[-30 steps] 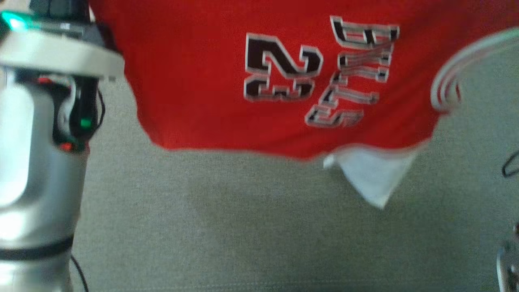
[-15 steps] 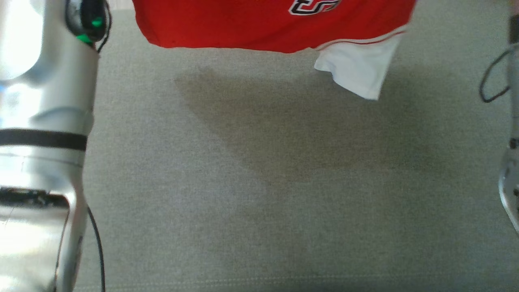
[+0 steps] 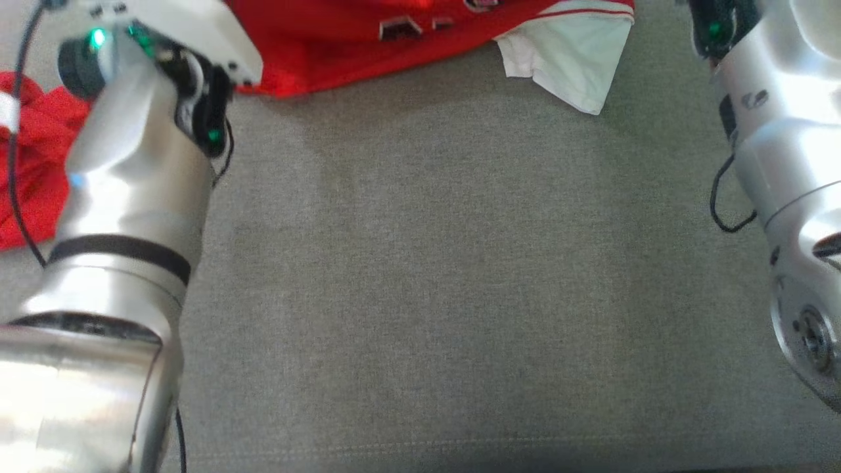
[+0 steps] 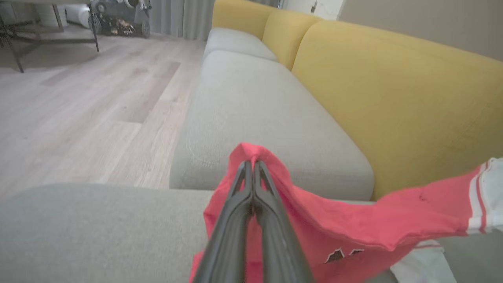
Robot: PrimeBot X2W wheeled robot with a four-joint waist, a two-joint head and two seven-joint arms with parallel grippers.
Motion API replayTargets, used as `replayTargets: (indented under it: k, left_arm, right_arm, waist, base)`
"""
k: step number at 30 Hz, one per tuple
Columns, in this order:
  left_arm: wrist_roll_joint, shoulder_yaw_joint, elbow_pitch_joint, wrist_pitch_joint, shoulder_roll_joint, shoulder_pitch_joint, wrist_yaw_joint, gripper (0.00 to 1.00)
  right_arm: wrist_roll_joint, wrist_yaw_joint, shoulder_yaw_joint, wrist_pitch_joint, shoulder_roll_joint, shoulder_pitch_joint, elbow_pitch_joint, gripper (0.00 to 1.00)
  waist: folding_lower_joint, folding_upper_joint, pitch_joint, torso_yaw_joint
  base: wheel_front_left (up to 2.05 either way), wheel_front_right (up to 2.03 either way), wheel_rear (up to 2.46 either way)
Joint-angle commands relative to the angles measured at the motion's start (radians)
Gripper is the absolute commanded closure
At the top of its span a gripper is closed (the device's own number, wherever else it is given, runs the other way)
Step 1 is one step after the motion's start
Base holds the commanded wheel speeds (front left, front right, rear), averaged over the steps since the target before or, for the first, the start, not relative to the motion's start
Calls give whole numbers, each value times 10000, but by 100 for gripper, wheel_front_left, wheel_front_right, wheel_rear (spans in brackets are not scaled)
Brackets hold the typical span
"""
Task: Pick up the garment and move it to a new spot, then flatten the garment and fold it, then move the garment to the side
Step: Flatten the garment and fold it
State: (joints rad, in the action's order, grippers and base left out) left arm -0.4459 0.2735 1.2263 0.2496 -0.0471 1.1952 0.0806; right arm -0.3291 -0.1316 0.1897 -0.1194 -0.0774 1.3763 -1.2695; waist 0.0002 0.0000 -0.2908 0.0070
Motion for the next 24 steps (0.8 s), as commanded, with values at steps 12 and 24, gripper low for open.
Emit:
replayTargets:
  k: [12, 24]
  left_arm:
    - [-19, -441, -855, 120, -190, -1355, 175, 100]
    - [475, -1328, -4044, 121, -251, -5378, 319, 100]
  right_arm:
    - [-1441, 9, 891, -512, 269, -2164, 415, 100]
    - [-3521, 9, 1605, -1297, -126, -6854, 3155, 100]
  waist:
    - [-2, 0, -137, 40]
    - [-2, 0, 800, 110]
  base:
    - [0, 0, 0]
    - [0, 0, 0]
